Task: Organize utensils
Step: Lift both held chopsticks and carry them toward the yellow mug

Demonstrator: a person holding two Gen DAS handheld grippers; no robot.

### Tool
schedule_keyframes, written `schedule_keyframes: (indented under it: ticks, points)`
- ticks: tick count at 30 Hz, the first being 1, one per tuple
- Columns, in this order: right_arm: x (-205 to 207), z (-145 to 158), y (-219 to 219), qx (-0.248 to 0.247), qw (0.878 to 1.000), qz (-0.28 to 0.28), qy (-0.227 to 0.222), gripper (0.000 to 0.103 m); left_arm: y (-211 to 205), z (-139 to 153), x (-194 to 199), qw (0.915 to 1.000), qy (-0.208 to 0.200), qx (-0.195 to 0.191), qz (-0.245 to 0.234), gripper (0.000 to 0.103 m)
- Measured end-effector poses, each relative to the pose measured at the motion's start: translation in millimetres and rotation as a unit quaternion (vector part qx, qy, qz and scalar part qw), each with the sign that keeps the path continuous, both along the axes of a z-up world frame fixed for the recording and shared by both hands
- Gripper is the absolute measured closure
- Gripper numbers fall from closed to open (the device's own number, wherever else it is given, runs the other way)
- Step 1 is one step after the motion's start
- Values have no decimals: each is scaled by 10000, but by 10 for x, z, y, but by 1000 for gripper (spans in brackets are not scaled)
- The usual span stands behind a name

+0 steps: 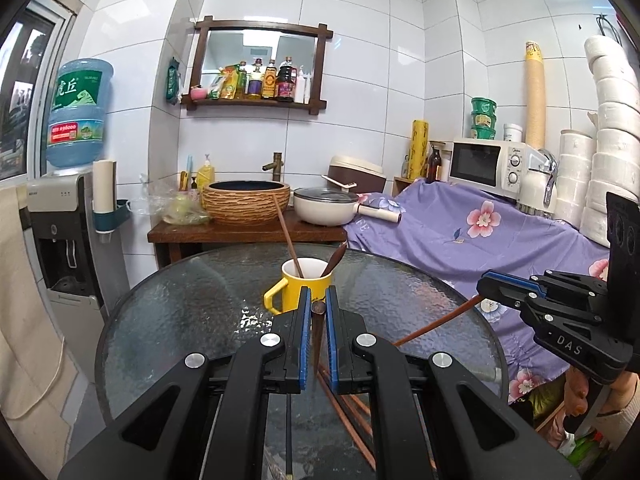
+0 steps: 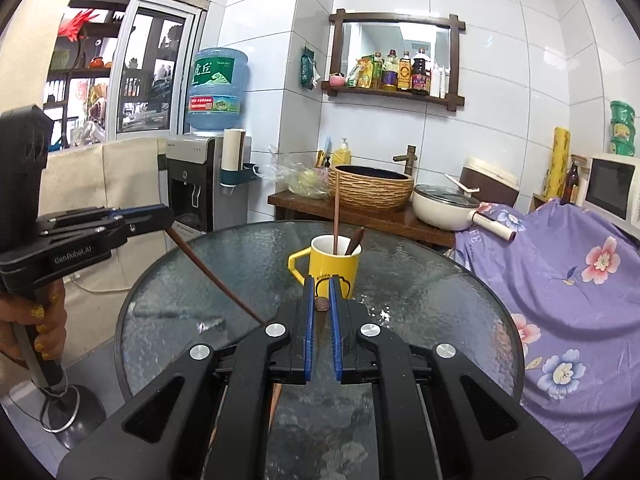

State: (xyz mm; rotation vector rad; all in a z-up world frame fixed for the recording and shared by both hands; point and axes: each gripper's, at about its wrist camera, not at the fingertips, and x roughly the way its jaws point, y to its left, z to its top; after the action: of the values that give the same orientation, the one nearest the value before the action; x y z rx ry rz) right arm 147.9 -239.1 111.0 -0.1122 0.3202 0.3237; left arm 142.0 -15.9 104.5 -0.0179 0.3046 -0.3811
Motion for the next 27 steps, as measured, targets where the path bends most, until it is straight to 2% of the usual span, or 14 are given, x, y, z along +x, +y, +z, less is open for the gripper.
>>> schedule_keyframes:
  ticks: [11,17,23,27]
  points:
    - [675,354,-3,64,9983,215,546,95,-41,269,519,9984,455,153,-290,96]
    - [992,465,-19,171,9963,229,817,95,-31,367,775,9964,764,59,-356,96]
    - [1216,620,-9,142,9953,240,933,95,-54,500,974,9954,860,70,-407,96]
    - [1280,780,14,125,9956,259,890,95,-83,607,1037,9964,744,219,-354,96]
